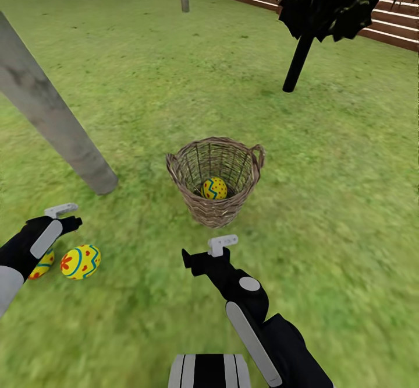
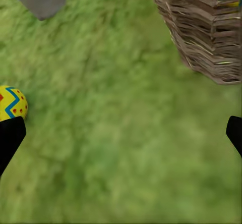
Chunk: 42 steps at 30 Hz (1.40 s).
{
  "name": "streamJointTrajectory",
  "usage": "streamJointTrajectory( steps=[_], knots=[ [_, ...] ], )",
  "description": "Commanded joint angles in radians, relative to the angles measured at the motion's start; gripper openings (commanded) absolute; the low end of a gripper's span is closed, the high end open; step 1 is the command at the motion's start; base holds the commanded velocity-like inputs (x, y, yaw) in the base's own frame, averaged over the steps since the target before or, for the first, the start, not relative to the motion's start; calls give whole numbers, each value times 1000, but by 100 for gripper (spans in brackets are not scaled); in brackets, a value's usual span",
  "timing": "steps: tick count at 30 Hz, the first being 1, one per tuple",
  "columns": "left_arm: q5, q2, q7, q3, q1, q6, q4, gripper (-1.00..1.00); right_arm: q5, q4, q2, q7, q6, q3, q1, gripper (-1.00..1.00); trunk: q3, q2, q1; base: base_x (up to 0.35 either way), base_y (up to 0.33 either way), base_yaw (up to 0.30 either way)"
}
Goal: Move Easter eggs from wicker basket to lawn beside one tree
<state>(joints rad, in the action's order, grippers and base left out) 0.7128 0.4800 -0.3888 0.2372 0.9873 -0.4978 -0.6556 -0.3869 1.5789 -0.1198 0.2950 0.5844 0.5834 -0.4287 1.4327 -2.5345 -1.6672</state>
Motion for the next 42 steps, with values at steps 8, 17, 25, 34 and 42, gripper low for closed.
streamJointTrajectory(
  steps=[8, 17, 25, 34, 42],
  knots=[
    [18, 2, -10, 2, 1, -228, 1, 100, -9, 1, 0, 10, 3, 2, -1, 100, -30, 2, 4, 0, 0, 0],
    [22, 2, -10, 1, 1, -367, -25, 100, -9, 0, 0, 10, 3, 4, -1, 100, -38, 2, 5, 0, 0, 0],
    [20, 4, -10, 4, 0, -404, -180, 100, -9, 1, 0, 10, 3, 4, -1, 100, -38, 2, 5, 0, 0, 0],
    [12, 2, -9, 14, -1, -405, -255, 100, -9, 1, 0, 10, 3, 3, -1, 100, -38, 2, 5, 0, -1, 0],
    [12, 2, -6, 16, -14, -410, -306, 100, -9, 0, 0, 10, 3, 3, -1, 100, -38, 2, 5, 0, -61, 0]
  ],
)
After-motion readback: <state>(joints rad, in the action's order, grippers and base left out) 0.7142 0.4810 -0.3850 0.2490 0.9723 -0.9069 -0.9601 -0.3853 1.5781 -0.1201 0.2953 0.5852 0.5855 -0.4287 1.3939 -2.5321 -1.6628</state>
